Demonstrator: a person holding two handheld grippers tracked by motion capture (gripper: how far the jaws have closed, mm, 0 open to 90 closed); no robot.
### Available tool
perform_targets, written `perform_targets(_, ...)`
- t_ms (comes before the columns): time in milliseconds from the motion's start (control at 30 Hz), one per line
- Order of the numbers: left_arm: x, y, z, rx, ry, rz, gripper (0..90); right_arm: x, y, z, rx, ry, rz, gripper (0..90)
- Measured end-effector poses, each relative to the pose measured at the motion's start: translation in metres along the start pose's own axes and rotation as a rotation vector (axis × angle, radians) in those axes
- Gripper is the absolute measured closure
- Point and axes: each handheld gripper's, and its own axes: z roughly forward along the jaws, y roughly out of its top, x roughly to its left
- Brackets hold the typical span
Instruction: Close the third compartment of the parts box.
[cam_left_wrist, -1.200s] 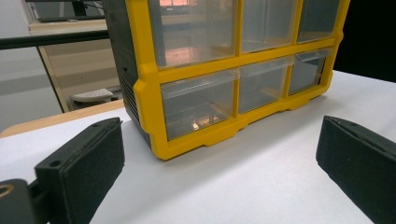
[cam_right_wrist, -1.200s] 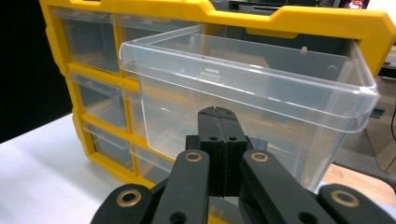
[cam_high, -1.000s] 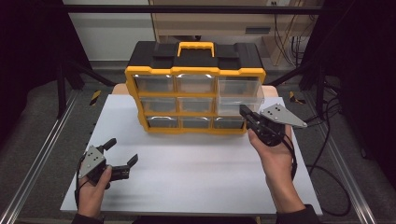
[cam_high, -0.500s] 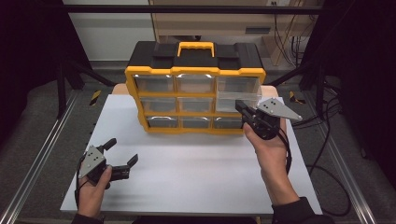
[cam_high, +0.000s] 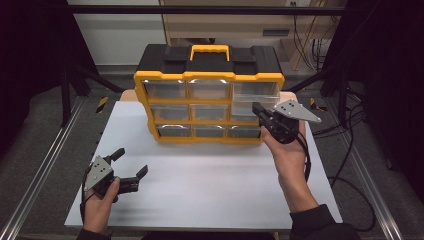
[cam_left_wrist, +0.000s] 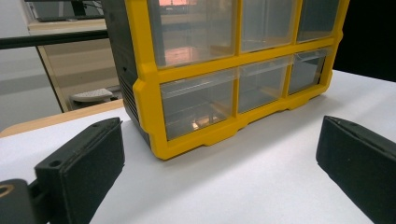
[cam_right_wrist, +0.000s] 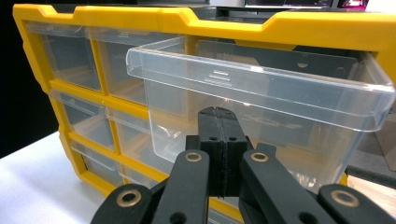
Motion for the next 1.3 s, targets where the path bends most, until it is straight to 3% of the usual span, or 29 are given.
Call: perform_targets(1300, 0.000, 0.000, 0.001, 0.001, 0.000, 0.000, 0.9, -0.006, 0.002, 0.018, 0.011, 0.016, 0.028, 90.0)
